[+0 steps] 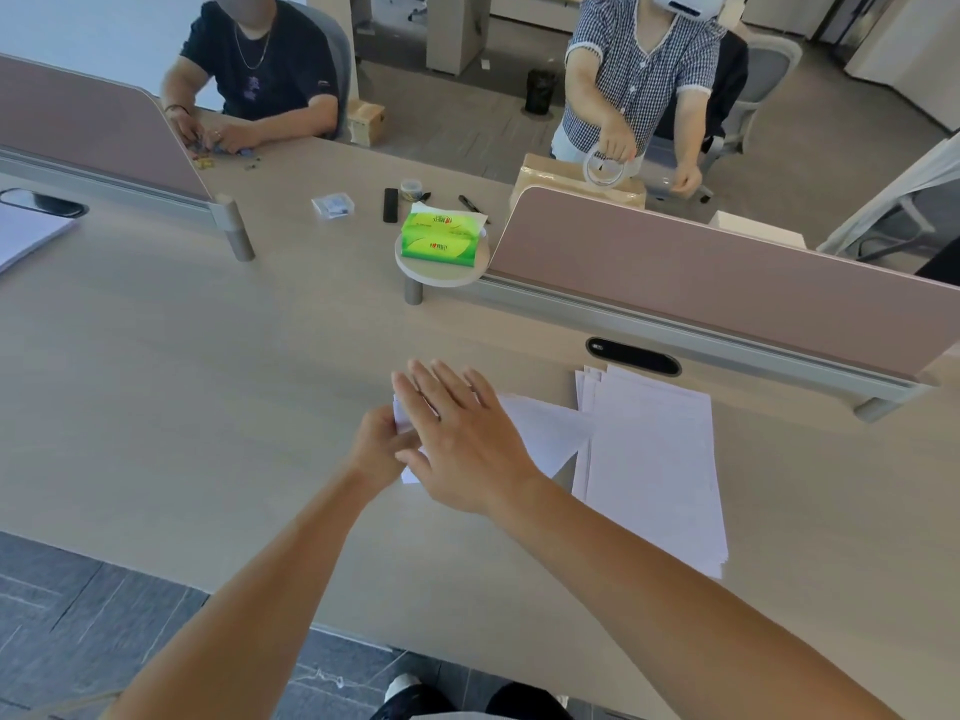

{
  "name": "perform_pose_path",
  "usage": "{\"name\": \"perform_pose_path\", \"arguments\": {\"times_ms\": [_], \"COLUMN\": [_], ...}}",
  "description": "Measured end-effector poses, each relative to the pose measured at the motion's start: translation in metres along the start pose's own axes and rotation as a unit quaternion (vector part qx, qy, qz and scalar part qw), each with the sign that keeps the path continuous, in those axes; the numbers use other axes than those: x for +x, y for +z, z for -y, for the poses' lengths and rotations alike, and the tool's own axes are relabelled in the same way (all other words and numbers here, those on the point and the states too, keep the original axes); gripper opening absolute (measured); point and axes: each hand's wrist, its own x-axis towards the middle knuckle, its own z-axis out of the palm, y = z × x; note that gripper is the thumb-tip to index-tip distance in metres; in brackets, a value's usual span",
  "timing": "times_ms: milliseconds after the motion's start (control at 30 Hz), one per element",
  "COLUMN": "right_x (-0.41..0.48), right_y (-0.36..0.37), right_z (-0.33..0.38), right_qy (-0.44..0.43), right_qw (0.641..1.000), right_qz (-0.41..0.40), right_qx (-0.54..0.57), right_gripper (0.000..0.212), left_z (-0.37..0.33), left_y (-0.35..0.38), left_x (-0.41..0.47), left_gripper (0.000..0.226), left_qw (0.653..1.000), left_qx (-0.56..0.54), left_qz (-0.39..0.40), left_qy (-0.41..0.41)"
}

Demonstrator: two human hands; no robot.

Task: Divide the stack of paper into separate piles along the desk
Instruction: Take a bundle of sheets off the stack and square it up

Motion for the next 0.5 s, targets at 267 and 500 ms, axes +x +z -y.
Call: {"name": "perform_pose_path", "arguments": {"times_ms": [267, 500], "right_x": [-0.054, -0.064], "right_y": [-0.022, -0.025], "right_z": [-0.060, -0.084], "right_qy": [0.188, 0.172], "right_qw": [0.981, 0.984], "right_qz": [0.004, 0.009], "right_qx": [-0.052, -0.038], "right_gripper": [0.076, 0.085], "left_z": [-0.003, -0.002], "left_y": [0.001, 0.003], "left_x": [-0.001, 0.002], "left_gripper": [0.042, 0.038], "left_qw": [1.000, 0.999], "left_qx": [0.018, 0.025], "left_qz": [-0.020, -0.019], "left_qy": [-0.012, -0.023]}}
